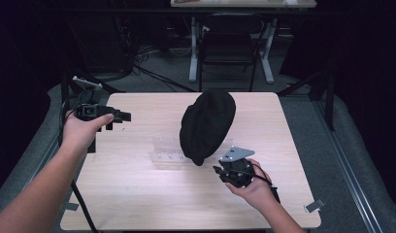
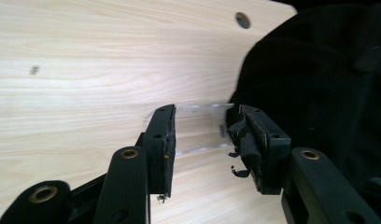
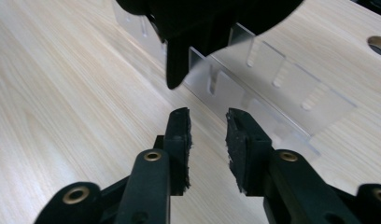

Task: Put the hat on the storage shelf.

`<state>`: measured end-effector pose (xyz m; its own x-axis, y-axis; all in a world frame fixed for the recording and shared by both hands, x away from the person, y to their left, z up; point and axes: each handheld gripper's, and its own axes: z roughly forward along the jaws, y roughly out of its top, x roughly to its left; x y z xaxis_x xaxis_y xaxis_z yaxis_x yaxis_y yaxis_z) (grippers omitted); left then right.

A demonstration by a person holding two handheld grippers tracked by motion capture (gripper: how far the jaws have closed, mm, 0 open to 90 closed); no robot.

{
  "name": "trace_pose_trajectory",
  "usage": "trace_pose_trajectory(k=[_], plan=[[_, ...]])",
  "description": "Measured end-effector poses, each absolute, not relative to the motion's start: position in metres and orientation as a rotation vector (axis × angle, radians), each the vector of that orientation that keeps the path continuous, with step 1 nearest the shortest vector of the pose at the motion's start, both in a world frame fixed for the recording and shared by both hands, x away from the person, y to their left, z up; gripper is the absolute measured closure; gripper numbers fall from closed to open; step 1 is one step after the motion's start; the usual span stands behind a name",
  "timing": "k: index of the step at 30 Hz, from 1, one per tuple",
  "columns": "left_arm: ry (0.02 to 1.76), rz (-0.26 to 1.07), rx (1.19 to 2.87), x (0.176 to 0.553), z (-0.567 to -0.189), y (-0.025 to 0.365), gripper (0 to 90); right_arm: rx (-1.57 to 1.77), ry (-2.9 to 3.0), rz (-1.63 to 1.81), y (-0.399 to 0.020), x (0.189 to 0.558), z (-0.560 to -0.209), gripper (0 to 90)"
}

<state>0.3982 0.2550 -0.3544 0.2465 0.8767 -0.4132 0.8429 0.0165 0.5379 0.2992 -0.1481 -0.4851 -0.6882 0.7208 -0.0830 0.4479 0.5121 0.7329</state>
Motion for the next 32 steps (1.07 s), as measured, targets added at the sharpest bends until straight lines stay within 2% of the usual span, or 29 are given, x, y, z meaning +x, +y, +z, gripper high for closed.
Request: trace_pose_trajectory(k=[15, 20, 32], plan=[[1.521, 0.26, 1.918, 0.382, -0.393, 0.265, 51.0, 1.004, 2.299, 0.957, -0.178, 0.279, -0.497, 60.4], [1.508, 0.286, 1.959, 0.375, -0.412, 0.269, 48.8, 1.032, 2.276, 0.947, -0.19, 0.277, -0.504, 57.6], [1.531, 0.297, 1.933, 0.354, -0.466, 0.287, 46.1, 1.056, 2.206, 0.936, -0.208, 0.28, -0.516, 50.7]])
